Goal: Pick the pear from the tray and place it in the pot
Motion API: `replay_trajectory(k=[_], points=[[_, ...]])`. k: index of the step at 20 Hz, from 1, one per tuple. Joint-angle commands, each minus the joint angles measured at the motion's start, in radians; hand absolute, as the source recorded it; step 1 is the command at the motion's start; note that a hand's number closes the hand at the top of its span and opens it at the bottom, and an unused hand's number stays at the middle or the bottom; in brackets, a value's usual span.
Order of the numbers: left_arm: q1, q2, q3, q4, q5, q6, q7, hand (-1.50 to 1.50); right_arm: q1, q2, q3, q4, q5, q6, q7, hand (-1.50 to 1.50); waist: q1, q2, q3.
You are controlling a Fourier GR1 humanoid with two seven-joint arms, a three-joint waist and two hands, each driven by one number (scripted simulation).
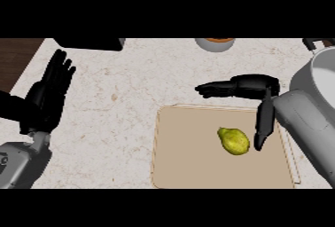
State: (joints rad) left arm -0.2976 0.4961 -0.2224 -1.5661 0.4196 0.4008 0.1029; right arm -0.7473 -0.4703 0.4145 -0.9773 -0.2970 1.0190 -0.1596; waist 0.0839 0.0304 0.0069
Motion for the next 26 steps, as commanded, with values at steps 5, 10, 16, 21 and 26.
replay_trajectory(k=[5, 10, 16, 21, 26], points=[[0.011, -0.007, 0.008, 0.027, -0.013, -0.005, -0.015, 0.0, 0.029, -0.008, 0.087, -0.031, 0.105, 0.193, -0.225, -1.5, -0.026, -0.004, -0.001], [0.027, -0.002, 0.02, 0.003, -0.01, -0.003, -0.004, 0.0, 0.022, -0.041, 0.126, -0.04, 0.143, 0.192, -0.27, -1.5, -0.022, -0.007, -0.001], [0.016, -0.024, 0.004, -0.011, -0.025, 0.007, 0.009, 0.0, 0.041, -0.065, 0.218, -0.023, 0.302, 0.067, -0.387, -1.5, -0.024, -0.004, 0.0], [0.015, 0.002, 0.031, -0.011, -0.025, 0.002, 0.031, 0.0, 0.042, -0.04, 0.292, 0.011, 0.333, 0.004, -0.466, -1.5, -0.022, -0.008, -0.002], [0.05, -0.012, 0.034, -0.029, -0.013, -0.014, 0.02, 0.0, 0.04, -0.035, 0.367, 0.064, 0.386, -0.088, -0.567, -1.5, -0.022, -0.012, -0.003]])
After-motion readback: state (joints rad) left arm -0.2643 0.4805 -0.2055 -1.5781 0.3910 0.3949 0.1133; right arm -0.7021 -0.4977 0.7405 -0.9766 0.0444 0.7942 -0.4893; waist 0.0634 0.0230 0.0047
